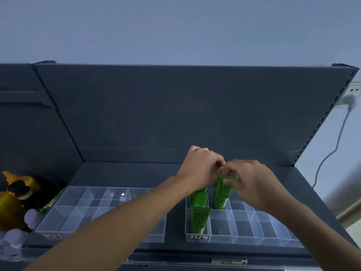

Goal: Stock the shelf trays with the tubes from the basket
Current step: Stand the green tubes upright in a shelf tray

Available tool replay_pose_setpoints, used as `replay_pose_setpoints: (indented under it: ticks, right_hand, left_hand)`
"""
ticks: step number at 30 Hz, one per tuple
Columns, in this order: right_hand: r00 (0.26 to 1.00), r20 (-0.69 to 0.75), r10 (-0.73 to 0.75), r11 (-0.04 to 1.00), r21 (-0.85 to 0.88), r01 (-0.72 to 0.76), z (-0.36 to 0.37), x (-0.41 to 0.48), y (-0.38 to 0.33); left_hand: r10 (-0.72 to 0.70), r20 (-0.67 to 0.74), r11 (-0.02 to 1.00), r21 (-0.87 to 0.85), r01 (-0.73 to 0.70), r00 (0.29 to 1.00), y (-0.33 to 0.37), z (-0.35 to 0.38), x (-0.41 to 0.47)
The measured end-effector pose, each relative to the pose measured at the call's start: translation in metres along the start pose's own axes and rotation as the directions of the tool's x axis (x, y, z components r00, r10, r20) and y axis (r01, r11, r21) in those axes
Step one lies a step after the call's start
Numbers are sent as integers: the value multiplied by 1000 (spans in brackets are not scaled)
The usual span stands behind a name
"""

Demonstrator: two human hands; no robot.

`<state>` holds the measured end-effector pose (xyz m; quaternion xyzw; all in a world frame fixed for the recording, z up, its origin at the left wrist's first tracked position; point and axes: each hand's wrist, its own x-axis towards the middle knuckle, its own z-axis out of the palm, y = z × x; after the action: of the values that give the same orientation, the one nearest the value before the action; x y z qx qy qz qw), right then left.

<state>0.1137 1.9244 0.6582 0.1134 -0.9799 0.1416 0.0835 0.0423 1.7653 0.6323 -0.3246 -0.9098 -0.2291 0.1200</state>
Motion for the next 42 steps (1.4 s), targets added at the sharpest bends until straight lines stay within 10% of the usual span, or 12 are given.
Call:
replay_pose_setpoints:
  ticks: [11, 25, 42]
  right_hand:
    - [998, 56, 11, 1000, -25, -10, 19, -10, -4]
    - [995, -89, 55, 997, -53, -60, 9, 2, -39]
    - [968, -125, -220, 973, 47, 227, 121, -10, -347]
  left_hand:
    - [-76, 117, 976, -195, 98, 990, 0, 1, -6]
    - [-164, -75, 979, -131, 153, 984, -26, -32, -46]
    - [-256, -42, 953, 157, 259, 966, -186, -187, -331]
